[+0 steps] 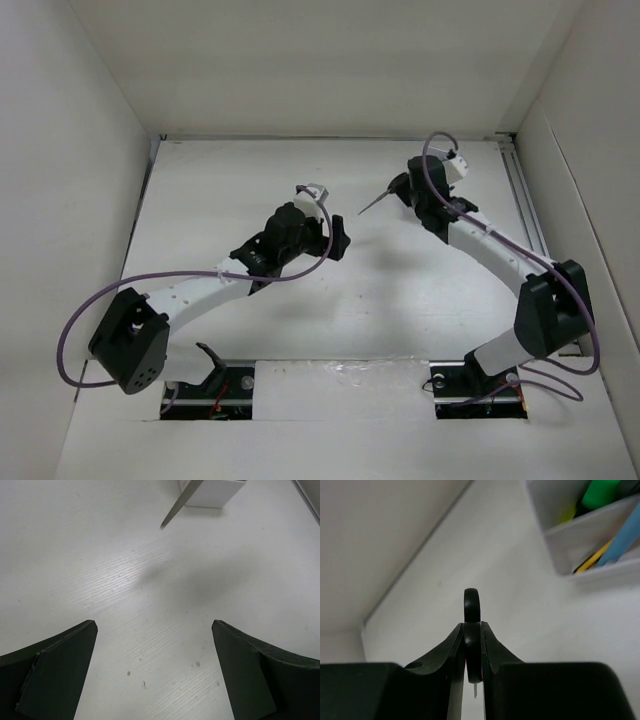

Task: Sort the stationery into containers
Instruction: Place the scissors in the storage box.

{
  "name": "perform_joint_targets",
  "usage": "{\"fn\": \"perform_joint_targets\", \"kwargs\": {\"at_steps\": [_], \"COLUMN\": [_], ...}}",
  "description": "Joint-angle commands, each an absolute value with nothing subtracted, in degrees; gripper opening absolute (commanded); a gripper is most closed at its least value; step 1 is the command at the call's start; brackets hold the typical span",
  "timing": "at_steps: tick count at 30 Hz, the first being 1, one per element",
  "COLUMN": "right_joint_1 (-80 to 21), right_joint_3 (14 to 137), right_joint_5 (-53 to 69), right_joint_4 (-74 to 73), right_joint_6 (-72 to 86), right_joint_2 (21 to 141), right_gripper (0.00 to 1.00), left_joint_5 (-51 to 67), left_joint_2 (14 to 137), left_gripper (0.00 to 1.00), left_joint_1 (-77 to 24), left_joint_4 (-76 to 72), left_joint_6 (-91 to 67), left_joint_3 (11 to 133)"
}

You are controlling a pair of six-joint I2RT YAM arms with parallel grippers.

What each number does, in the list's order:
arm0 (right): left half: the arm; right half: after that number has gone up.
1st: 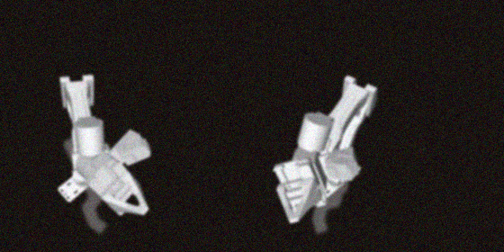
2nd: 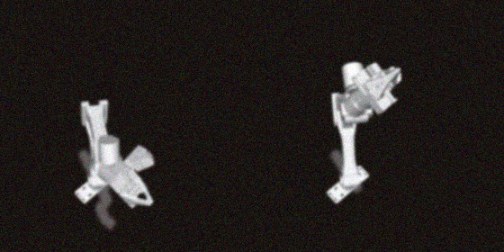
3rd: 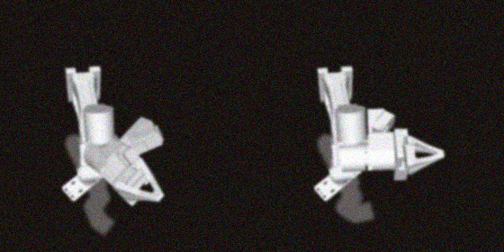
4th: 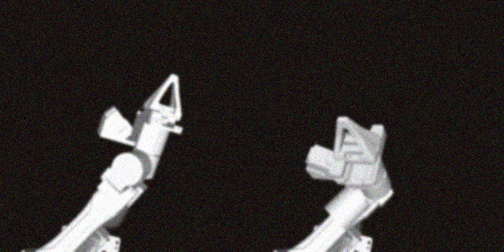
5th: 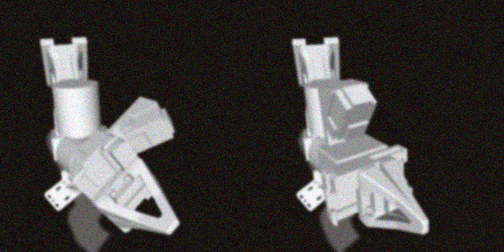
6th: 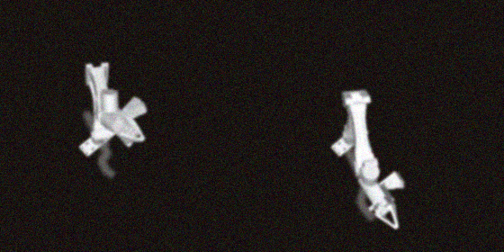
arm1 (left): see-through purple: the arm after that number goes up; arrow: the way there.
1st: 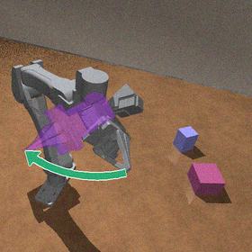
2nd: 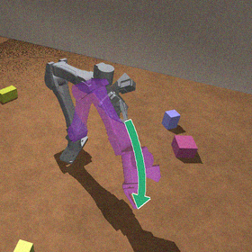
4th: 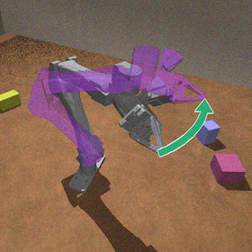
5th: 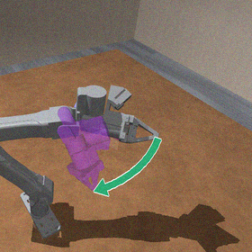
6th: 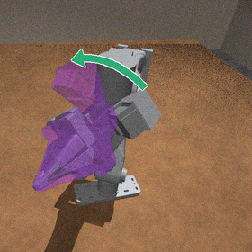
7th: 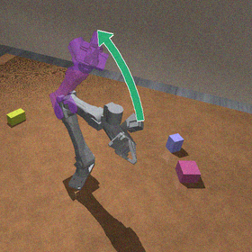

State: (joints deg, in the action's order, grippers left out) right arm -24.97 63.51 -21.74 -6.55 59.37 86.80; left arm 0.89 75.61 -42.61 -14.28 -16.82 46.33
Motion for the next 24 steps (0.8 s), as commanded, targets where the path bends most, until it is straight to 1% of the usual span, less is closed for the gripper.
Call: {"fn": "perform_joint_targets", "kwargs": {"at_steps": [1,2,5,9,15,24], "right_joint_1": [-22.7,-21.5,-20.1,-18.6,-18.0,-21.2], "right_joint_3": [69.1,70.6,72.4,75.2,80.5,86.6], "right_joint_5": [-42.4,-47.1,-54.5,-61.2,-65.7,-71.5], "right_joint_4": [-11.6,-13.1,-14.7,-17.9,-22.9,-26.6], "right_joint_6": [58.7,58.7,58.7,58.7,60.4,60.4], "right_joint_2": [84.5,85.1,86.6,89.0,93.7,101.6], "right_gripper": [0.00,0.00,0.00,0.00,0.00,0.00], "left_joint_5": [1.1,1.1,3.2,3.8,2.6,2.6], "left_joint_2": [74.4,74.4,74.4,73.8,71.4,70.8], "left_gripper": [1.00,1.00,1.00,1.00,1.00,1.00], "left_joint_1": [-41.2,-41.2,-41.2,-41.2,-41.2,-41.2], "left_joint_4": [-17.7,-17.8,-18.3,-18.3,-18.8,-18.8], "left_joint_6": [-17.0,-17.0,-17.0,-17.0,-17.0,-17.0], "left_joint_3": [44.6,44.6,44.1,43.6,42.5,42.5]}}
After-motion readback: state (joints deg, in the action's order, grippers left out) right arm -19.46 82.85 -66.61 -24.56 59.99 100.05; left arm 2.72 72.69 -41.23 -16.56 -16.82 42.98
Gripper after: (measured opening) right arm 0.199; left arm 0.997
